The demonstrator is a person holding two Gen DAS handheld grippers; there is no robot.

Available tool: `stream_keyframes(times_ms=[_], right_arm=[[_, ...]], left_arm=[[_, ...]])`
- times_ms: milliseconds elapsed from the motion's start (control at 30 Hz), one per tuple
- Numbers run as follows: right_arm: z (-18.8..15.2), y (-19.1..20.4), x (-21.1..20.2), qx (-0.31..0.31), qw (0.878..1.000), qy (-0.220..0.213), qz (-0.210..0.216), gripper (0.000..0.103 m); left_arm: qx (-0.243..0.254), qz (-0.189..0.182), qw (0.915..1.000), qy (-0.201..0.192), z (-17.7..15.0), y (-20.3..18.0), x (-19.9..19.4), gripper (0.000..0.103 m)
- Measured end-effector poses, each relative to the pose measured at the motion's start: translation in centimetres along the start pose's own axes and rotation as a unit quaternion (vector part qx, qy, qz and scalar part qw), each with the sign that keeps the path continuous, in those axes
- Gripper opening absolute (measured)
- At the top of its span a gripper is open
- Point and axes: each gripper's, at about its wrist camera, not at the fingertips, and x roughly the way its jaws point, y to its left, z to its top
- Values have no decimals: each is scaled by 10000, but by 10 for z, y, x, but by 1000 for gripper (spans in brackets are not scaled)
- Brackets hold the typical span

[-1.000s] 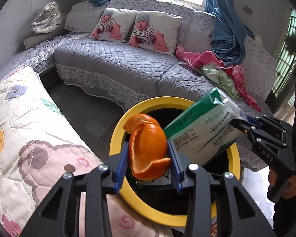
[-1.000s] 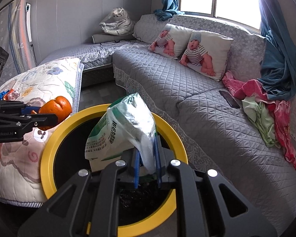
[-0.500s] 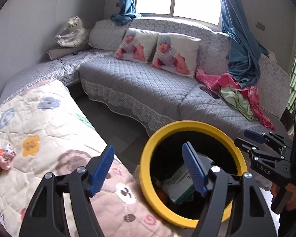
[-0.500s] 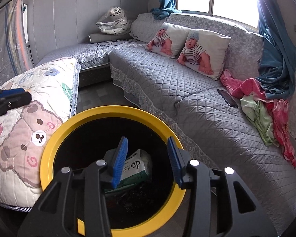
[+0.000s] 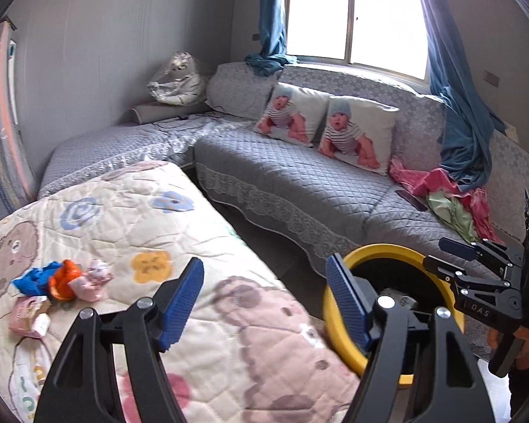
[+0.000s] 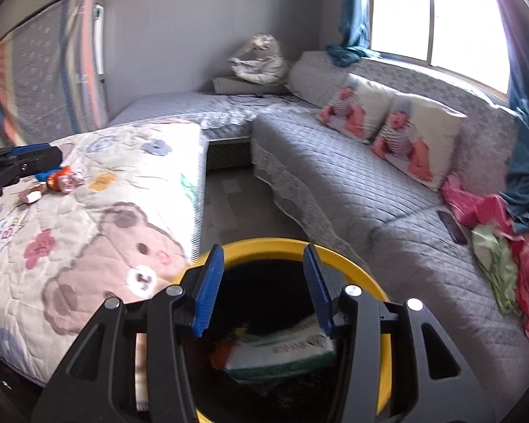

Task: Collect trash
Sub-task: 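Grasp the pink ribbon bundle with the right tool while the left tool grasps the pink carton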

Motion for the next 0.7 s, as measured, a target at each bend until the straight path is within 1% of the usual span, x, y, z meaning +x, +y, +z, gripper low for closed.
stream_keyframes(times_ms=[133,300,400,500,567,633,700], right_arm=[[21,42,21,-248,9980,-15,585,45],[49,101,53,-645,9916,-16,1121,47],[66,144,77,-932,9843,48,1499,47],[75,184,93,-1190,9755,102,1846,47],[81,207,102,-1368,9695,110,2032,47],[86,226,112,-1457,9620,212,2301,47],[90,247,122,-1637,9565,257,2403,47]], left_arm=[[-160,270,9995,-69,-5,38,-14,70],[-390,633,9972,-119,-15,94,-32,72],[-523,888,9946,-115,-26,135,-39,72],[-693,1093,9916,-72,-39,177,-44,72],[-761,1295,9886,-36,-50,204,-47,72],[-876,1419,9860,57,-61,231,-50,72],[-959,1486,9841,187,-72,255,-50,72]])
